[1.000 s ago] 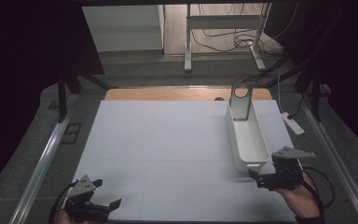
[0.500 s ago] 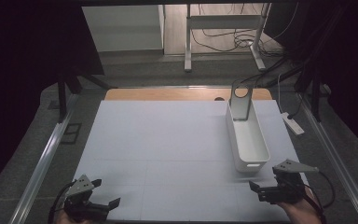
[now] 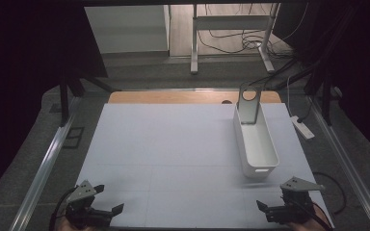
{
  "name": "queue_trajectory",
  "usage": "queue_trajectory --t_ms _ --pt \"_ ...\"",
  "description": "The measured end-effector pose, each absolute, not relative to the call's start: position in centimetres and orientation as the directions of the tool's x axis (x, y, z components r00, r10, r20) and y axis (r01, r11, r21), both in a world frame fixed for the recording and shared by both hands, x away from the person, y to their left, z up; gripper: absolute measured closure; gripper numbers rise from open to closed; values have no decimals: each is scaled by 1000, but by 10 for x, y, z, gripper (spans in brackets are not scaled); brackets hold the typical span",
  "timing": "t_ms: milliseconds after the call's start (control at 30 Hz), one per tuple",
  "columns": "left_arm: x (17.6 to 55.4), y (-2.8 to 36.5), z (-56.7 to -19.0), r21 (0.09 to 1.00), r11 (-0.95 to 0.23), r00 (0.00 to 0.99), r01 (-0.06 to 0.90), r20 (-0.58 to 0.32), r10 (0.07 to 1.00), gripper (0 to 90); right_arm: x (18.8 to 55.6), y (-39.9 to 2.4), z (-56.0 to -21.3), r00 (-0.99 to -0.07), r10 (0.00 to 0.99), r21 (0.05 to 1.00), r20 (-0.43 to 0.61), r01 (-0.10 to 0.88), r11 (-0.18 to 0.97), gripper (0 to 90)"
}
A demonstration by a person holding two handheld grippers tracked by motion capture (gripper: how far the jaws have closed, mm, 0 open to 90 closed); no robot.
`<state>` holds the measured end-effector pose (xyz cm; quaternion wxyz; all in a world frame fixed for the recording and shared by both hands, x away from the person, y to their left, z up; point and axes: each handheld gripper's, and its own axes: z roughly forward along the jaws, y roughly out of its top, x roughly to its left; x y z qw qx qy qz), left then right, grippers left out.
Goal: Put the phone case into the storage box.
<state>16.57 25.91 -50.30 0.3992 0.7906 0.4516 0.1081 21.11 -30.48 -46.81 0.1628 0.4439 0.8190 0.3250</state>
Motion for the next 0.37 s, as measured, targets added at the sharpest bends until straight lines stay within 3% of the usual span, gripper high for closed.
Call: queue_trajectory --t_ms 367 --pt "166 259 -503 729 -272 569 629 -192 800 0 213 -306 -470 -546 837 652 27 644 399 0"
